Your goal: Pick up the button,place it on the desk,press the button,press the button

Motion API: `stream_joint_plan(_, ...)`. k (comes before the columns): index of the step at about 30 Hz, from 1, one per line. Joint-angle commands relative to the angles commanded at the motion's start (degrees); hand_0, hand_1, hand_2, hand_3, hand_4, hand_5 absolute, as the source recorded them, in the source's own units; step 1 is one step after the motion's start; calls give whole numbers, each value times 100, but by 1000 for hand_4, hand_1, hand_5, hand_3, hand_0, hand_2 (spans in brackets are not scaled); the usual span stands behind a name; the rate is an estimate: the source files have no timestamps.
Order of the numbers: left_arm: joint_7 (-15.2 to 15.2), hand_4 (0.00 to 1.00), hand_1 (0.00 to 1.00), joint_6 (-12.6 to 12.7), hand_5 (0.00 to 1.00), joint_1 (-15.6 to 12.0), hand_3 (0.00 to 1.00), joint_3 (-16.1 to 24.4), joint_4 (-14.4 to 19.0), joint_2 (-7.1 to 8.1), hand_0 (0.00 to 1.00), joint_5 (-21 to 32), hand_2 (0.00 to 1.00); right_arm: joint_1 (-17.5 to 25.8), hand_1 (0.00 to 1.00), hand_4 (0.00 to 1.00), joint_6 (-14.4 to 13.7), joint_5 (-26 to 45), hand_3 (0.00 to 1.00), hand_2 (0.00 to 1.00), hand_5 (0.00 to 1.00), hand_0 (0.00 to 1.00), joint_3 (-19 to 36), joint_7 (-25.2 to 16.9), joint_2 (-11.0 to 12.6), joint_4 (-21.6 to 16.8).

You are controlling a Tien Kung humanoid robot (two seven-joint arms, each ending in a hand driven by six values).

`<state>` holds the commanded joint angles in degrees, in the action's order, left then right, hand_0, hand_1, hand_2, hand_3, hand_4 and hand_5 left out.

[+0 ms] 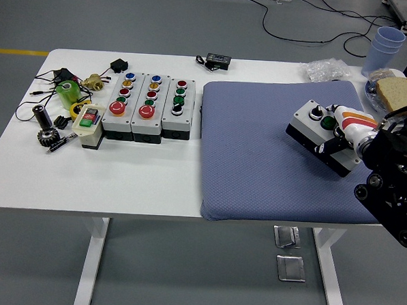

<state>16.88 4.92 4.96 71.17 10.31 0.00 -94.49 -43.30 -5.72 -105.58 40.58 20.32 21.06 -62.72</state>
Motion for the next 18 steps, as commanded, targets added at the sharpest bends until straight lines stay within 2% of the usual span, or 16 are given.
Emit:
stream_joint_plan(2, 0, 313, 626, -2, 858, 2, 567, 2, 0, 0, 643, -8, 616, -15, 227, 673, -33, -123, 594, 474, 171, 186, -106, -349, 81, -144)
stream_joint_plan(7, 0, 313, 626, -4, 858, 3, 567, 6, 0, 0, 643, -15, 616, -132, 227, 673, 31, -343, 594, 474, 171, 186, -422, -1037, 216, -430)
stream_joint_plan(8, 1, 313, 626, -4, 859, 4, 566, 7, 0, 0, 643, -17, 616, -158, 238, 640, 51, -364, 587, 479, 136, 191, -463, -1102, 223, -442)
stream_joint_plan(18, 0, 312, 626, -4, 859, 20, 566, -43, 0, 0, 643, 44, 616, -717, 236, 654, 207, -616, 588, 481, 142, 189, -1539, -1554, 217, -427)
